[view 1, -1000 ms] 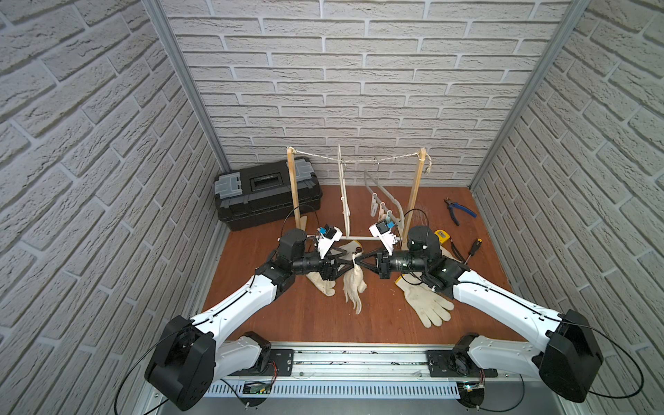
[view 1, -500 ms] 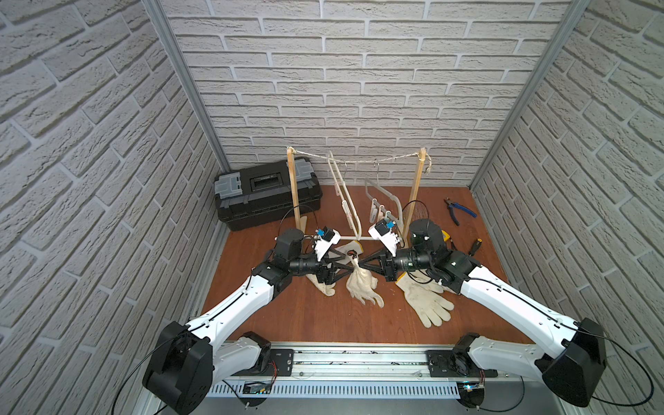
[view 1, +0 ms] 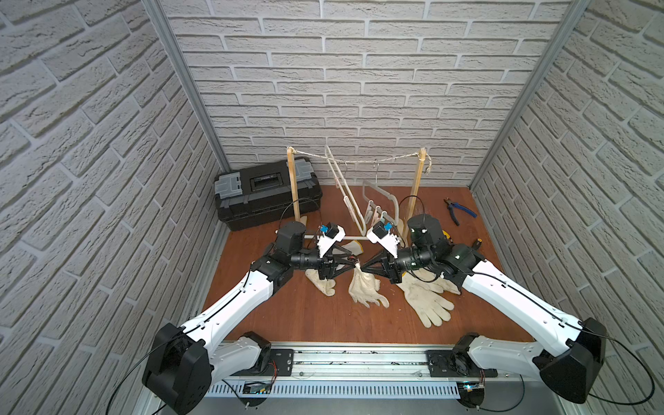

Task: Clip the gloves onto a hanger to dry
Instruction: Pick up the glove from the center of the board.

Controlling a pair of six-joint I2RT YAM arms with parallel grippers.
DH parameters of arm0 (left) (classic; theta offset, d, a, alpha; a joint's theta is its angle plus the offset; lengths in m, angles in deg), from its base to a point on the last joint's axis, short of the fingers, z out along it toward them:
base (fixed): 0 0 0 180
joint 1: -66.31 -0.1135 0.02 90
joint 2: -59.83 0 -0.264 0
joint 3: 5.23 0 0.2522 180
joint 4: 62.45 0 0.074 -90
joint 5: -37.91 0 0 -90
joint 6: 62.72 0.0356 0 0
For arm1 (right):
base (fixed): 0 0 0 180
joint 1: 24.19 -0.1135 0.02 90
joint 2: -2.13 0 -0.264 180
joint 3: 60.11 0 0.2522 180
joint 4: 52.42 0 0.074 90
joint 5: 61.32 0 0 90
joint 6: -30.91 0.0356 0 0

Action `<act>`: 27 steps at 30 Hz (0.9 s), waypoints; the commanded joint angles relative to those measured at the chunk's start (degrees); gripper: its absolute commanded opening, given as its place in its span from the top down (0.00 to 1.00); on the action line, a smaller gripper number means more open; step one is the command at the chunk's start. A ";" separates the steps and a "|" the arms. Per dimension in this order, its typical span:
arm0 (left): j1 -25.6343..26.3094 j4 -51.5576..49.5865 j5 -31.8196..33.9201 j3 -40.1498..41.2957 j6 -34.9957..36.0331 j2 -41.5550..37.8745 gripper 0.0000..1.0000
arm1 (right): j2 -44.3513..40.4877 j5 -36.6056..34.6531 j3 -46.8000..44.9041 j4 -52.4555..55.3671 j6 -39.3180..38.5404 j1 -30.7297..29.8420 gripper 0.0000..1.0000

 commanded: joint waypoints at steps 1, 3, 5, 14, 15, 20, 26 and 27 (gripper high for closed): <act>0.35 -1.47 -1.77 -2.03 2.62 0.34 0.69 | 0.00 1.45 2.16 1.43 -2.53 0.34 0.97; 0.35 -2.45 -1.99 -2.16 3.09 -0.17 0.80 | -0.15 0.87 2.29 1.90 -2.84 0.61 0.97; 0.35 -4.74 -2.14 -2.49 3.91 -0.45 0.91 | -0.58 0.25 2.21 2.09 -3.00 1.04 0.97; -0.53 -11.29 0.84 -4.36 4.22 -0.91 1.00 | -3.09 -8.66 0.27 2.28 -3.65 1.77 0.97; -0.54 -11.53 1.44 -4.55 3.86 -1.03 1.00 | -3.57 -10.64 -0.58 1.52 -3.43 1.76 0.95; -0.53 -13.90 3.58 -6.07 1.81 0.05 1.00 | -5.73 -12.82 -6.51 -6.90 -2.23 1.61 0.62; -0.53 -16.44 2.07 -7.96 1.44 2.14 1.00 | -4.73 -13.31 -9.08 -12.81 -1.72 0.79 0.42; -0.49 -16.23 1.63 -7.91 1.52 2.18 1.00 | -4.34 -13.96 -9.21 -13.26 -2.10 0.71 0.41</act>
